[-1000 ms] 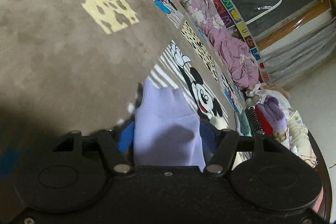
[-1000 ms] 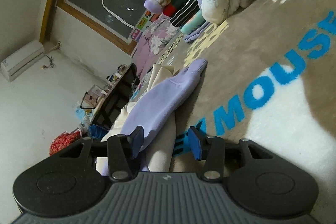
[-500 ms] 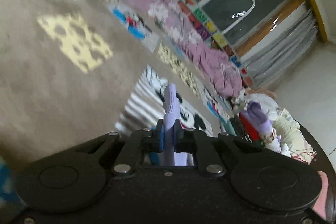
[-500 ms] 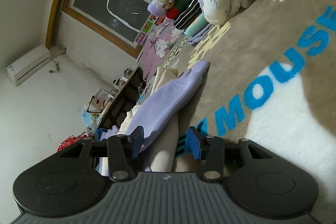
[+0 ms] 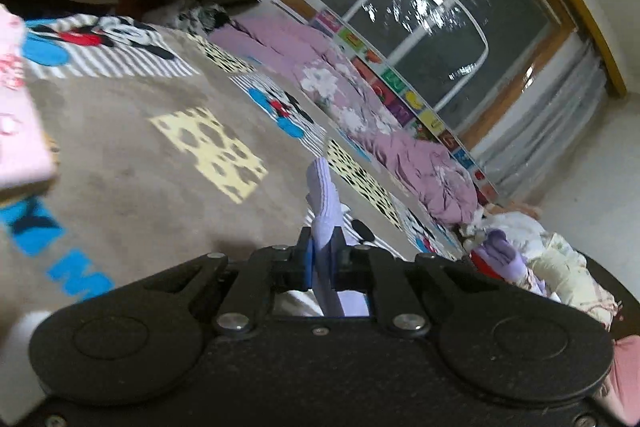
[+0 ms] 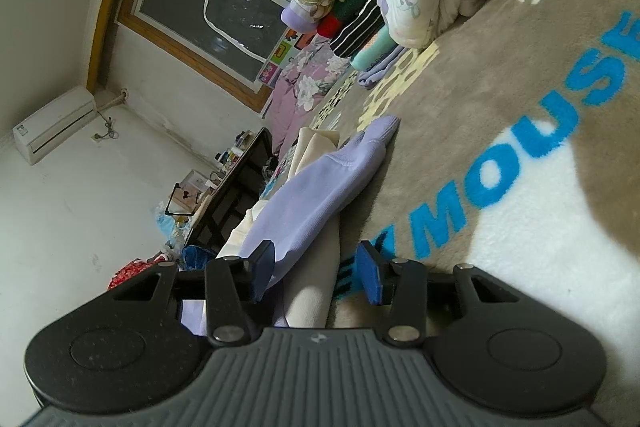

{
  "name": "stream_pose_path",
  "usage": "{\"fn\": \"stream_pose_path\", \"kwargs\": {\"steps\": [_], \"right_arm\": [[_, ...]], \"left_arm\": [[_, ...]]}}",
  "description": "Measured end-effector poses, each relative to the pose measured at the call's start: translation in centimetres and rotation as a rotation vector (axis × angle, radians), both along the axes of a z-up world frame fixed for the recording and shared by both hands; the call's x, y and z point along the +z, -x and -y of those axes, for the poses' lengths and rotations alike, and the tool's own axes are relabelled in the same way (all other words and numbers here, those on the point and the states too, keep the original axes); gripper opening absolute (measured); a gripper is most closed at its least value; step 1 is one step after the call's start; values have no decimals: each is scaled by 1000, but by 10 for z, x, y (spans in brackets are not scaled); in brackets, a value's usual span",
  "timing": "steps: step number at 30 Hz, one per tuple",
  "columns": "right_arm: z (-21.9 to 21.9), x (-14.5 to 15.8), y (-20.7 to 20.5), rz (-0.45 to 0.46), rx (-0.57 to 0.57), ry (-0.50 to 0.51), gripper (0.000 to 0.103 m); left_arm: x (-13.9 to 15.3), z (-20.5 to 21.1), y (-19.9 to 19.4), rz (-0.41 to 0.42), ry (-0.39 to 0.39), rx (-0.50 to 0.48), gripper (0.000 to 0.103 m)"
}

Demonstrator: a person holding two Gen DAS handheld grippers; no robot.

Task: Fold clothes

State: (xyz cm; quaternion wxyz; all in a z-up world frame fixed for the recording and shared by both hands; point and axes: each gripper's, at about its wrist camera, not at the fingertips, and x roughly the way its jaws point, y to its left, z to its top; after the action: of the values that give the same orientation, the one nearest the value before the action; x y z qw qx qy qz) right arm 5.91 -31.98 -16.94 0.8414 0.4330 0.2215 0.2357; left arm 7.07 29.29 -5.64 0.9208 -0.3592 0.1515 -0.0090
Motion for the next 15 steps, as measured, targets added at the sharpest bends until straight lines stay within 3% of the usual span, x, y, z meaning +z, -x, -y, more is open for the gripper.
{"fn": "stream_pose_path", "kwargs": {"steps": [6, 15], "right_arm": [[-2, 1, 1, -5, -7, 17, 44], [-5, 2, 4, -14, -15, 36, 42]], "left_arm": [[-7, -16, 22, -40, 7, 53, 5], [-33, -28, 23, -200, 30, 120, 8]]}}
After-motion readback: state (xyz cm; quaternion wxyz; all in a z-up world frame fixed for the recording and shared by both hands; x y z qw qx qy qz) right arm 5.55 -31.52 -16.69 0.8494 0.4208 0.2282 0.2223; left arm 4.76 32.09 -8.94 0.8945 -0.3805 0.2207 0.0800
